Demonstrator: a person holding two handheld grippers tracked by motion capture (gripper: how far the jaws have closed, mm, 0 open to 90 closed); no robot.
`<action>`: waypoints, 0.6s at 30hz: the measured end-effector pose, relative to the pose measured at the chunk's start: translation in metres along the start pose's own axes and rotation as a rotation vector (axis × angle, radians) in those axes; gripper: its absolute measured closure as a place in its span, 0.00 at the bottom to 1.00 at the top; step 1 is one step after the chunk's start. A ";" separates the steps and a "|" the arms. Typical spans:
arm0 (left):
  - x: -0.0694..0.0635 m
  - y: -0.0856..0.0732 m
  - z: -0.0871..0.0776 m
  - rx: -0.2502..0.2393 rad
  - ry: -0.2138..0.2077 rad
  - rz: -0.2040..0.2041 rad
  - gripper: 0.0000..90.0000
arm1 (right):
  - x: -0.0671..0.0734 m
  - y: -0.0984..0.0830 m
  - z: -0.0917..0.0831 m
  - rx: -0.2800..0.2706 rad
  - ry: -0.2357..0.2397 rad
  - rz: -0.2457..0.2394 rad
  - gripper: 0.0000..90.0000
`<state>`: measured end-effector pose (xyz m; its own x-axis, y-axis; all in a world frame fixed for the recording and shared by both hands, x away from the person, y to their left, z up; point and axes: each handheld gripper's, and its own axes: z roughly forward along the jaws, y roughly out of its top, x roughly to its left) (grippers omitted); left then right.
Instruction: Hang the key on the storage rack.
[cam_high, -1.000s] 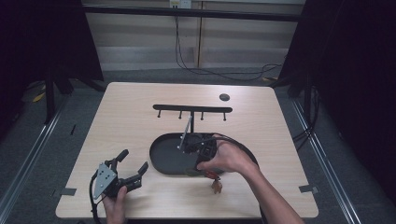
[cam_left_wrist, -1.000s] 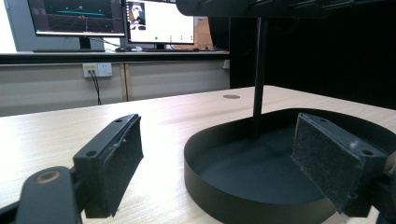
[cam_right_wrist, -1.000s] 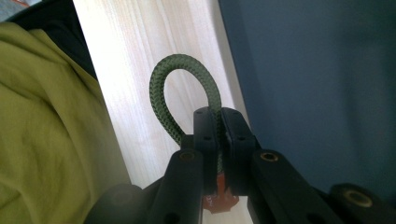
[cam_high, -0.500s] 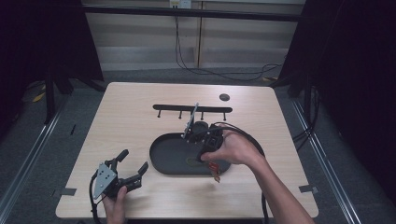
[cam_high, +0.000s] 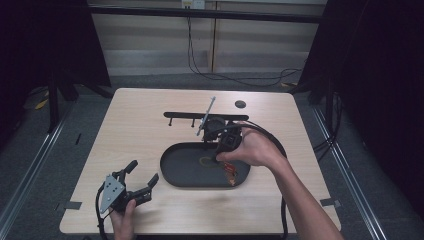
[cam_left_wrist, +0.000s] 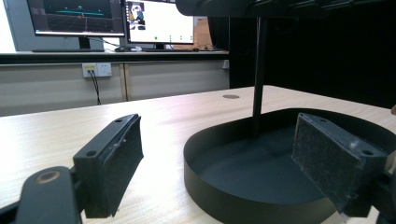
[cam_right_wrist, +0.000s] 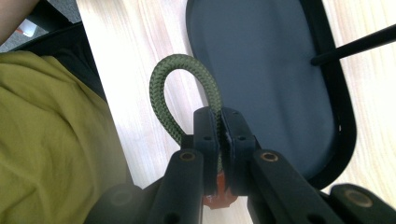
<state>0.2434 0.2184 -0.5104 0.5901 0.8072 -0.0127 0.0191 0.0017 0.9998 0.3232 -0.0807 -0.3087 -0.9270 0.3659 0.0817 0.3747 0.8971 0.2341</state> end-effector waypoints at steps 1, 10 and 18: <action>0.000 0.000 0.000 0.000 0.000 -0.002 0.18 | 0.000 0.001 -0.002 0.005 0.002 0.005 0.95; 0.000 0.000 0.000 -0.001 0.000 -0.002 0.18 | -0.015 0.008 -0.014 0.008 -0.011 0.011 0.95; 0.000 0.000 0.000 -0.001 0.000 -0.001 0.18 | -0.026 0.016 -0.026 -0.013 -0.033 0.012 0.95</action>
<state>0.2432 0.2183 -0.5104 0.5903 0.8071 -0.0141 0.0193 0.0033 0.9998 0.3527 -0.0827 -0.2817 -0.9214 0.3851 0.0525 0.3857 0.8893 0.2456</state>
